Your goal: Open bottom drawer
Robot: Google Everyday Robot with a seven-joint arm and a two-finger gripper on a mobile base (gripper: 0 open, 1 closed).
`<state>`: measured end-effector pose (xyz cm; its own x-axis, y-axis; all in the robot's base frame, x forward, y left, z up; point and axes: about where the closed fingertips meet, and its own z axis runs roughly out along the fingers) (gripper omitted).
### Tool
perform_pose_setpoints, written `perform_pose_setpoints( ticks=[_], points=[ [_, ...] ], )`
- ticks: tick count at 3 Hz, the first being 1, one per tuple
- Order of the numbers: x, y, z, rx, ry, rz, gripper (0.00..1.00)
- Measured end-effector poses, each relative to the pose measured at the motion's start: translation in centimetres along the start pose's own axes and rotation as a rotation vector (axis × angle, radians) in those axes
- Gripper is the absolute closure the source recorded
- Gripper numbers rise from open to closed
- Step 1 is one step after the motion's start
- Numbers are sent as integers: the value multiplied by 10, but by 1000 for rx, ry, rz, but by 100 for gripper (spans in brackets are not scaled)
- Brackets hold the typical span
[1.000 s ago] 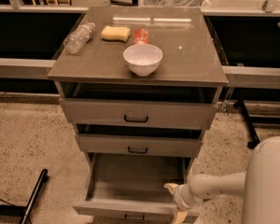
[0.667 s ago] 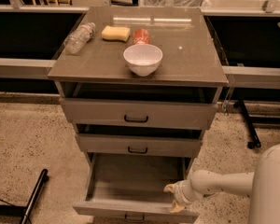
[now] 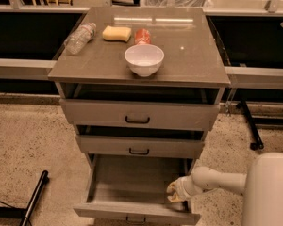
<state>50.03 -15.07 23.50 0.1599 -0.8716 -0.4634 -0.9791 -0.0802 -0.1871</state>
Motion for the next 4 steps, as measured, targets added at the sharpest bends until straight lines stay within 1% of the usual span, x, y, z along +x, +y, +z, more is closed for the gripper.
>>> perform_pose_setpoints(
  ticks=[1,2,3,4],
  points=[
    [25,4,28,-46,9,59,63],
    [49,17,46,-84,-16,143,64],
    [57,36,48,-128,-49,214,64],
    [55,57,46,-165,-56,261,64]
  ],
)
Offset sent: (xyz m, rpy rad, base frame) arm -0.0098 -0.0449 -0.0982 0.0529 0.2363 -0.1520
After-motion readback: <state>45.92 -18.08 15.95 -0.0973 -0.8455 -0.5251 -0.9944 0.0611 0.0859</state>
